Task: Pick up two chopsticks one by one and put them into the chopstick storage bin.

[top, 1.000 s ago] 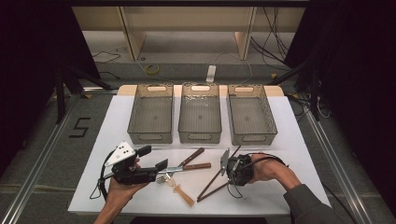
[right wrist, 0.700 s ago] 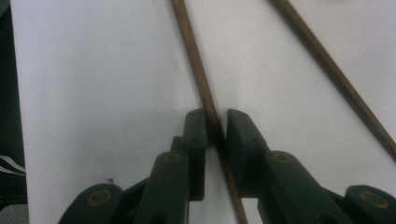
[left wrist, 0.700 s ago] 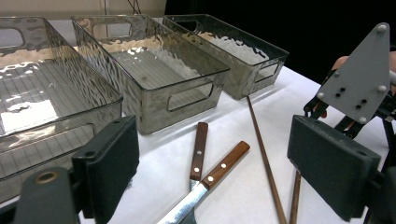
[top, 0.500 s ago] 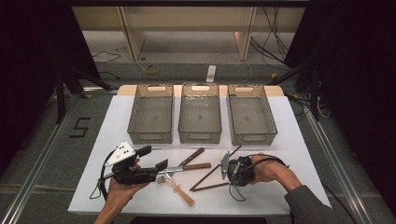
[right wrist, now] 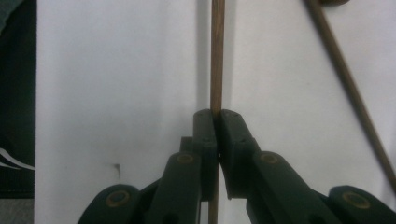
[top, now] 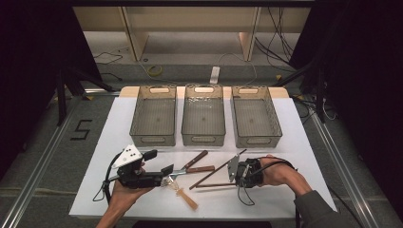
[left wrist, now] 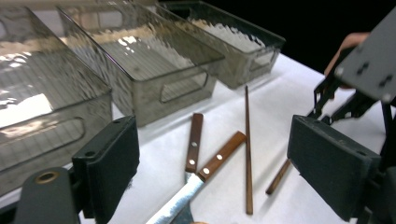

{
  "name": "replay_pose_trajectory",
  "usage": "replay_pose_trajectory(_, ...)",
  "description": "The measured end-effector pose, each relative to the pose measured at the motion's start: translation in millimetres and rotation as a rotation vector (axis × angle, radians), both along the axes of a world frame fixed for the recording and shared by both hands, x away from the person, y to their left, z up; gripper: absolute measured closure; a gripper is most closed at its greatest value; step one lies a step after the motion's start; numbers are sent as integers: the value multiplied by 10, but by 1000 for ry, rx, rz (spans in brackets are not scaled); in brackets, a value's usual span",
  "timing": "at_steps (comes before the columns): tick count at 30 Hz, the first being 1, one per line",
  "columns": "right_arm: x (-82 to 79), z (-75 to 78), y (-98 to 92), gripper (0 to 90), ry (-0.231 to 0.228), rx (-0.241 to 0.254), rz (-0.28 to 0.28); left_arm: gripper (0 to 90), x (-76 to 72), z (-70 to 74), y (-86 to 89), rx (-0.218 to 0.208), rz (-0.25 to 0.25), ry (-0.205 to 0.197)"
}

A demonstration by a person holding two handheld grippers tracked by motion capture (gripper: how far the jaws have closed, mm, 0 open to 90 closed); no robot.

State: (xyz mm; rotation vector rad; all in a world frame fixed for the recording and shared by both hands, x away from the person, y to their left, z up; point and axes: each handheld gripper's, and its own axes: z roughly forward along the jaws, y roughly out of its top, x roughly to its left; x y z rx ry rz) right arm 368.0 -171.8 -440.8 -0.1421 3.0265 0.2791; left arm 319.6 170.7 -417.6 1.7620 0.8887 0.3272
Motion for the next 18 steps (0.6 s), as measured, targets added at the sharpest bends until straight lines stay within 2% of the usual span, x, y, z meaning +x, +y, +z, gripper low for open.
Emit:
replay_pose_trajectory(2, -10, 14, -5, 859, -7, 4, -2, 161, 7, -11, -45, 19, -17, 10)
replay_pose_trajectory(4, -43, 55, -15, 859, -18, 25, -12, 163, 22, -27, -122, 68, -42, 9)
replay_pose_trajectory(5, -54, 70, -15, 859, -23, 37, -14, 164, 36, -34, -156, 91, -60, 19)
replay_pose_trajectory(8, -74, 101, 11, 859, -40, 47, -9, 167, 73, -64, -259, 112, -103, 56)
replay_pose_trajectory(13, -104, 149, 110, 859, -67, 53, 11, 181, 84, -133, -468, 211, -196, 87)
replay_pose_trajectory(18, -138, 212, 232, 859, -96, 72, 35, 212, 76, -158, -694, 253, -282, 101)
